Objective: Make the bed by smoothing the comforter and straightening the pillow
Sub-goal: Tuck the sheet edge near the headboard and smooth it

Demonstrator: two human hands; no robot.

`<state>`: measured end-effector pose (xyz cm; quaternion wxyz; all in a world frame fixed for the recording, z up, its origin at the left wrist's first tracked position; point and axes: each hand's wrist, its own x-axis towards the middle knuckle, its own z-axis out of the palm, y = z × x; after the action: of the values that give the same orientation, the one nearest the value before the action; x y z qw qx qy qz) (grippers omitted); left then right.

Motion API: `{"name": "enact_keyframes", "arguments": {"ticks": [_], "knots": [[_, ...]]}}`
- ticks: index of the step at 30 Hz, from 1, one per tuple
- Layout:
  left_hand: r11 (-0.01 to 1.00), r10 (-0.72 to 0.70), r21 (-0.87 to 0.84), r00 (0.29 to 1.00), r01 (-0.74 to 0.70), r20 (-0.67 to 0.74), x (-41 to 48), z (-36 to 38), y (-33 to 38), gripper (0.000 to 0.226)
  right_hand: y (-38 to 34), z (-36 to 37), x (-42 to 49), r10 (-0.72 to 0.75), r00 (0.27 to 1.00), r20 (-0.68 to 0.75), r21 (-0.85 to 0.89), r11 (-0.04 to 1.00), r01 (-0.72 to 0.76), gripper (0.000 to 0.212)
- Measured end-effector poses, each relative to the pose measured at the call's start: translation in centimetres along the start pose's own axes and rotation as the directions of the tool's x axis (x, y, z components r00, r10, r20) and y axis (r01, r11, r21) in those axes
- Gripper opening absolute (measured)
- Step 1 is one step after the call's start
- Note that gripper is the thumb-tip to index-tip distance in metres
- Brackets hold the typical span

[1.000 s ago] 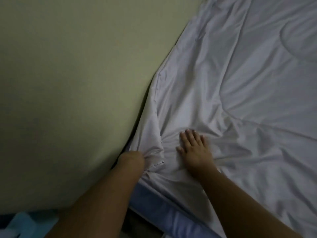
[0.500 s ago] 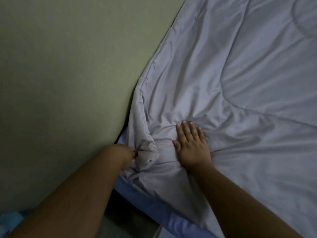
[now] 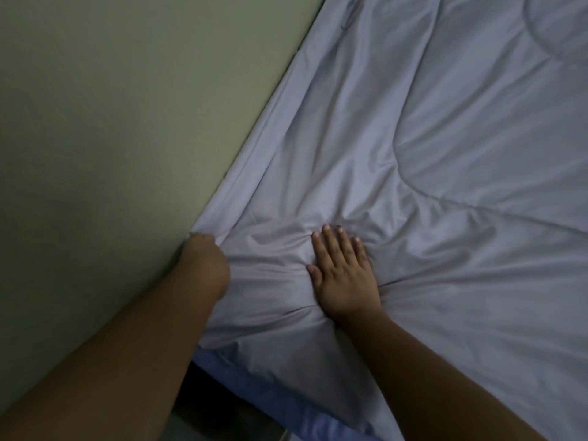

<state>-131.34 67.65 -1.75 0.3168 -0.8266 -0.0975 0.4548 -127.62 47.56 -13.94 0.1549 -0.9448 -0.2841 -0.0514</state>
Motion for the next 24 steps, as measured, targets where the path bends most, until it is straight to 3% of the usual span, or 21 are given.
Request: {"name": "enact_keyframes", "arguments": {"ticks": [3,5,7,9,13,18,24], "knots": [[0.974,-0.007,-0.227,0.999,-0.001,-0.036,0.7,0.3,0.5,0.037,0.0,0.2,-0.1,0.004,1.000,-0.005,0.005,1.000,-0.004,0.057],[0.905,-0.026,-0.423,0.985,-0.049,-0.171,0.9,-0.7,1.5,0.036,0.0,0.3,-0.2,0.002,1.000,-0.021,0.007,1.000,-0.002,0.057],[0.756,-0.120,-0.622,0.890,-0.206,-0.440,2.2,-0.8,2.8,0.042,0.0,0.3,-0.3,-0.005,0.999,-0.041,0.008,1.000,0.005,0.057],[0.605,-0.194,-0.713,0.803,-0.354,-0.564,3.4,-0.4,4.5,0.060,0.1,0.4,-0.3,-0.009,0.998,-0.055,0.001,1.000,0.009,0.056],[0.586,-0.146,-0.768,0.898,-0.259,-0.415,5.5,2.2,7.5,0.067,0.1,0.7,-0.3,-0.018,0.998,-0.065,0.000,1.000,0.018,0.056],[0.585,-0.210,-0.783,0.894,-0.210,-0.396,6.4,3.0,8.0,0.068,-0.2,0.0,-0.1,-0.012,0.999,-0.049,-0.004,1.000,0.011,0.058],[0.420,-0.283,-0.897,0.919,-0.138,-0.274,5.4,6.5,6.6,0.071,-1.8,-0.4,-2.0,-0.082,0.997,0.005,0.072,0.994,0.082,0.060]]}}
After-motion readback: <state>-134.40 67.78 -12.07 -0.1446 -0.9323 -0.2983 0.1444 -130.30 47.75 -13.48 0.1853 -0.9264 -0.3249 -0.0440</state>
